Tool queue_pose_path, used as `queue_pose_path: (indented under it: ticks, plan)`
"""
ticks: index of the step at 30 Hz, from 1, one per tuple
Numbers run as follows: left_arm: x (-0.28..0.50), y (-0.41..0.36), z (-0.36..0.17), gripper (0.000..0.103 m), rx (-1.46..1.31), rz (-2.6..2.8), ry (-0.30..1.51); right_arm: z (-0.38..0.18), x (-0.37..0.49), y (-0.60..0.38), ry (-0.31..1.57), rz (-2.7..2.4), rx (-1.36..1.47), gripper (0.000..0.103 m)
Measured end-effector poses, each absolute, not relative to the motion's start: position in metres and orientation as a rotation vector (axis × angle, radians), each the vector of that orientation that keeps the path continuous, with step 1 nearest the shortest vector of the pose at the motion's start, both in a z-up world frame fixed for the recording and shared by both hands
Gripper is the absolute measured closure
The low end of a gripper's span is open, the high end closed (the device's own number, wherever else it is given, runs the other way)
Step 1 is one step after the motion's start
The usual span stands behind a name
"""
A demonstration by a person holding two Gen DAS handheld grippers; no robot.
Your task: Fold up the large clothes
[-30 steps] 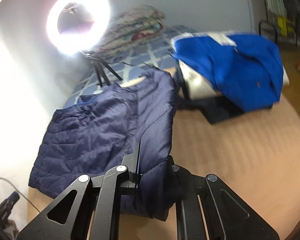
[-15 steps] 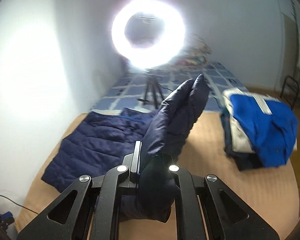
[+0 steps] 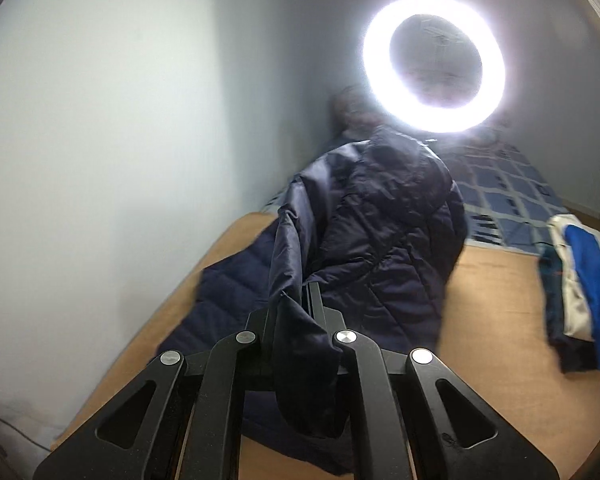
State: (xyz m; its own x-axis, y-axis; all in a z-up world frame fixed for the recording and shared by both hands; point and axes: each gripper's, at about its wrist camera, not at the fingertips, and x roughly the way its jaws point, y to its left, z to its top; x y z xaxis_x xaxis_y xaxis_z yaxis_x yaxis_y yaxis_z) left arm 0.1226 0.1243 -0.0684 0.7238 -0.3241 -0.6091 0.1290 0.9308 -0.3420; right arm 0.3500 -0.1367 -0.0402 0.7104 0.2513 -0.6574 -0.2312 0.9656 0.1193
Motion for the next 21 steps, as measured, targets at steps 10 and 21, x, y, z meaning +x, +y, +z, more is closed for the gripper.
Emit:
queue_pose_path:
  ticks: [10, 21]
  plan:
    - [0.128, 0.129, -0.087, 0.066, -0.261, -0.203, 0.752, -0.124, 0.377, -0.037, 0.884, 0.391, -0.025, 0.099]
    - [0.142, 0.131, -0.104, 0.066, -0.258, -0.193, 0.786, -0.191, 0.382, 0.011, 0.976, 0.451, -0.053, 0.099]
